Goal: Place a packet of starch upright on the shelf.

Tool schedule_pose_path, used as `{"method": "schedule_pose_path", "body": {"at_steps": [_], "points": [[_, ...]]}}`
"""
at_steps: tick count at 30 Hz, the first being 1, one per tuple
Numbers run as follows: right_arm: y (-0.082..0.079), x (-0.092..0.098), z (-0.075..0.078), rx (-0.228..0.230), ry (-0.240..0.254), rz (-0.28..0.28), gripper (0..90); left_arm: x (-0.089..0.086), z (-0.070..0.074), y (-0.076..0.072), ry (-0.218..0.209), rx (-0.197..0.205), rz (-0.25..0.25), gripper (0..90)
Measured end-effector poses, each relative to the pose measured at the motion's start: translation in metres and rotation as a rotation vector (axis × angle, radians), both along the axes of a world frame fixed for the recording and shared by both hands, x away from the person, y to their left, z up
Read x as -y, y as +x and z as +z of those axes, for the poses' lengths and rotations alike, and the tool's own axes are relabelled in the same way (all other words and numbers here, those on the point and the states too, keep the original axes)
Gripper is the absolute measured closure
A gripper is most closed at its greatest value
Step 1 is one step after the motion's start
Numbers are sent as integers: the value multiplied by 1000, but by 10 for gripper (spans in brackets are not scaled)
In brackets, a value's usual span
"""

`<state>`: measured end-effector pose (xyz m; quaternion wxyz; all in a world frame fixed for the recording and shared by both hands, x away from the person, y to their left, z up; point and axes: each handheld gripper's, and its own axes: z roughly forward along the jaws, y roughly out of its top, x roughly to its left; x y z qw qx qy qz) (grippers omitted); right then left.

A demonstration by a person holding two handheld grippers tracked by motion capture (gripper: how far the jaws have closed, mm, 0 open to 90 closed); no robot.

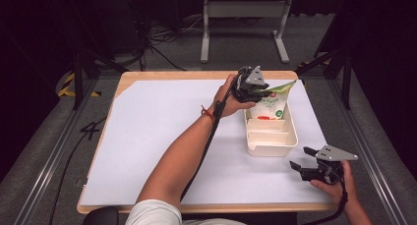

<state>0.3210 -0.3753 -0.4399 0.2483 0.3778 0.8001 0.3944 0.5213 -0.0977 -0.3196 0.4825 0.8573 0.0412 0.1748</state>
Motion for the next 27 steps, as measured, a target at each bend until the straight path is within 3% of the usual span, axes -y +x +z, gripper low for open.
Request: {"method": "schedule_pose_path", "body": {"at_steps": [17,23,27], "points": [[0,-1,0,-1,-7,5,236,-23,12,-9,-1,39,72,452],[0,-1,0,2,-7,7,235,-29,14,-14,26,62,92,364],[0,-1,0,0,-7,8,235,-33,16,-16,21,64,109,319]]}}
